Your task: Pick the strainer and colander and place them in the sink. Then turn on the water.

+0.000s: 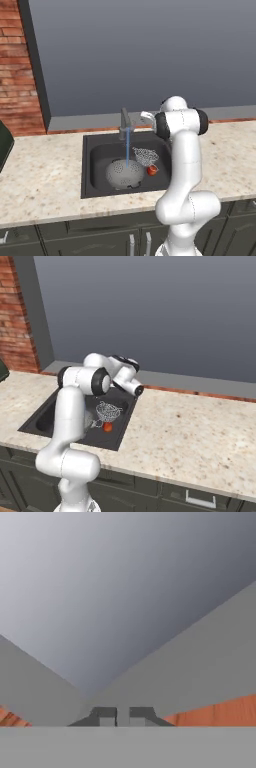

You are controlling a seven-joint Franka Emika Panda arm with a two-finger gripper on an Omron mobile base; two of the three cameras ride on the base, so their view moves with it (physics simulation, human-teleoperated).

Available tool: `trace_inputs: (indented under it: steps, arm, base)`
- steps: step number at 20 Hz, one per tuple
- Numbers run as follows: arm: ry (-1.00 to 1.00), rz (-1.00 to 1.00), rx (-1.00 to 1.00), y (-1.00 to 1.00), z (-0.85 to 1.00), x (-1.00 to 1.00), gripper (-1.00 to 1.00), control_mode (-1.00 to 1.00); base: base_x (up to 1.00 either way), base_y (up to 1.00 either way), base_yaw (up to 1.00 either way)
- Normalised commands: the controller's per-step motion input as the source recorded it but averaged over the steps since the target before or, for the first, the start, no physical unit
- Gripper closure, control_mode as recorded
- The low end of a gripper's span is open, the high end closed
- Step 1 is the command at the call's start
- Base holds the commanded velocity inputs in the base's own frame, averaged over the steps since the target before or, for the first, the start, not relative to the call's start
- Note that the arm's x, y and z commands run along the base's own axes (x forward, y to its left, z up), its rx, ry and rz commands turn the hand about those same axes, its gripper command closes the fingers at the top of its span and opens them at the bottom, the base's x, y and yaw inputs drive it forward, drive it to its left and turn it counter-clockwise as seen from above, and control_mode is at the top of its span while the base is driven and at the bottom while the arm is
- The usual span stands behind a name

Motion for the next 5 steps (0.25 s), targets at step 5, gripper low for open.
trace_inputs:
  steps: [5]
  arm:
    - [0.26, -0.11, 0.1, -0.99, 1.0, -0.35, 1.0, -1.0]
  base:
    - [0.0, 0.0, 0.0]
